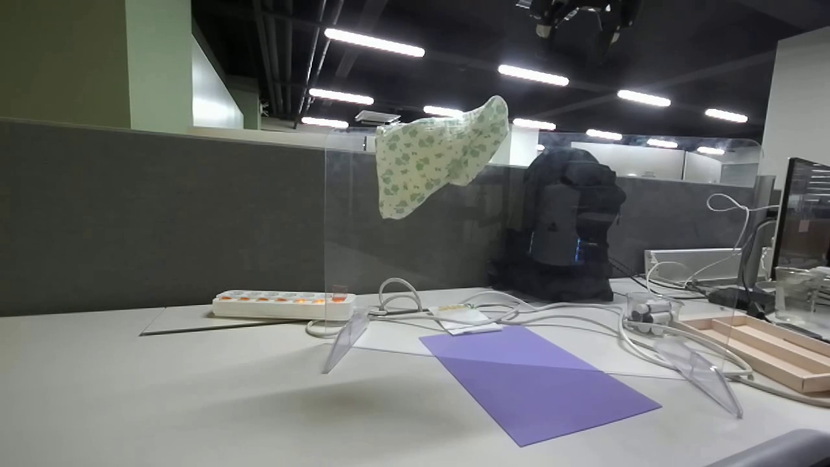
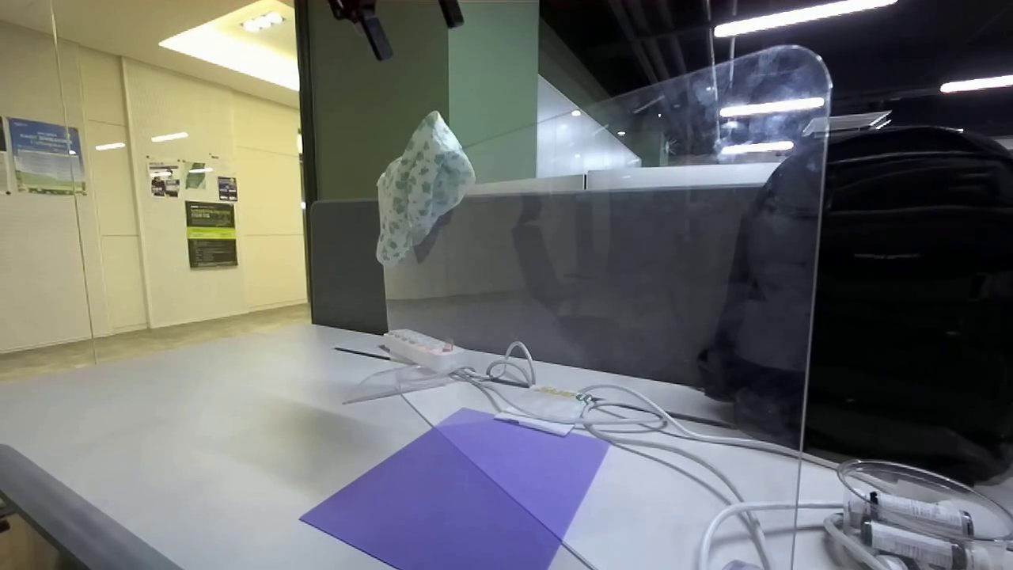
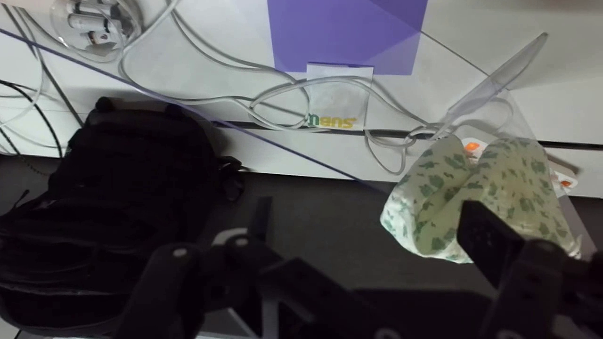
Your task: Remove the kitchen towel from the transparent object and place it on the table
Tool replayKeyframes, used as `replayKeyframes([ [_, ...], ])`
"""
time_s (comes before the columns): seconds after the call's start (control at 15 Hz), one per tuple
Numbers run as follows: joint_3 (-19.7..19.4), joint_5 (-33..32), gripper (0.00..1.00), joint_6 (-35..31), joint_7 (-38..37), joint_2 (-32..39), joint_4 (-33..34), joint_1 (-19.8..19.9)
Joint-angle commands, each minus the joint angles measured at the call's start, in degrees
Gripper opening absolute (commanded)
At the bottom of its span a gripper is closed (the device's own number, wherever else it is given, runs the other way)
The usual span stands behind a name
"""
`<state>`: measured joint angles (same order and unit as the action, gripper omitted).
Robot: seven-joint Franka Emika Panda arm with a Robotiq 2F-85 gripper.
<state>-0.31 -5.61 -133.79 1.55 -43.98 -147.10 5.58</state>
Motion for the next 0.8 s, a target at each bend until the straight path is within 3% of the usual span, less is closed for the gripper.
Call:
replayKeyframes([
  [0.0, -3.90, 4.08, 1.00, -4.07, 2.27, 6.79, 2.20, -3.40],
  [0.4, -8.85, 12.11, 1.00, -7.12, 14.66, 11.57, 2.95, -10.85],
  [0.73, -7.90, 10.83, 1.00, -8.20, 18.96, 12.63, 3.77, -11.93],
])
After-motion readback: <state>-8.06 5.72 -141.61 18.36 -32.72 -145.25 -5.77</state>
